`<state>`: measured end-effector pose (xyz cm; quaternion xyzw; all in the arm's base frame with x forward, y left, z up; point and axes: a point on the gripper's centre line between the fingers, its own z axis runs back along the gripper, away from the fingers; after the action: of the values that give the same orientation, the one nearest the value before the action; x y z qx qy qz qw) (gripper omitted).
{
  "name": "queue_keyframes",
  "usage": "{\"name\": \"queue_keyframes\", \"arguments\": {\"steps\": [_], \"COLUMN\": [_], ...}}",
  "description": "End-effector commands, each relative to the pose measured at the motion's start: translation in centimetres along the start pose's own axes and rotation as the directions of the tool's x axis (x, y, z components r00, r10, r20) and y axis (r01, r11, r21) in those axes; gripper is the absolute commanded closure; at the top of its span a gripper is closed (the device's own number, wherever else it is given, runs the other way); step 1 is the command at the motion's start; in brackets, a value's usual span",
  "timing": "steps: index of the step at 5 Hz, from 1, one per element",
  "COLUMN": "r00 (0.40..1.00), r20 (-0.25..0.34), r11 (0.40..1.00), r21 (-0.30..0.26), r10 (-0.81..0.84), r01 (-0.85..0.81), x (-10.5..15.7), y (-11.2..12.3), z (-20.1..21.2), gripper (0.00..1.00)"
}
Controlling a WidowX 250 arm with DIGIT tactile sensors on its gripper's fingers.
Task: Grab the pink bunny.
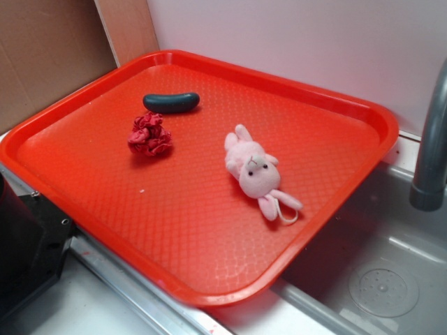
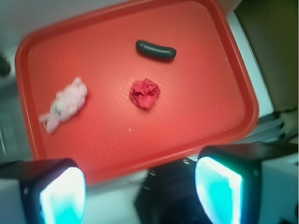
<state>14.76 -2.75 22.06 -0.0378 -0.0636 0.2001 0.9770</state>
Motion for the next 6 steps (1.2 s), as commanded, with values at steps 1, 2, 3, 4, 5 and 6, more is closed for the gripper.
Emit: {"name": "queue_keyframes", "arguments": {"steps": [1, 2, 3, 4, 5, 6], "r00": [0.909, 0.780, 0.726, 0.714, 0.724, 0.724], "r20": [0.091, 0.044, 0.080, 0.118, 0.143, 0.162], "r11": [0.913, 0.777, 0.730, 0.723, 0.731, 0.730], "r21": [-0.086, -0.141, -0.110, -0.057, -0.001, 0.031], "r10": [0.406, 0.624, 0.683, 0.690, 0.675, 0.670], "r01": [-0.399, -0.613, -0.674, -0.689, -0.682, -0.683], "x": [2.7, 3.0, 3.0, 3.7, 3.7, 3.7], "y": [-4.8, -7.4, -8.6, -10.1, -10.9, -11.1], "z": [-3.6, -7.3, -9.7, -13.5, -16.5, -18.5], "gripper": [0.00, 0.00, 0.00, 0.00, 0.00, 0.00]}}
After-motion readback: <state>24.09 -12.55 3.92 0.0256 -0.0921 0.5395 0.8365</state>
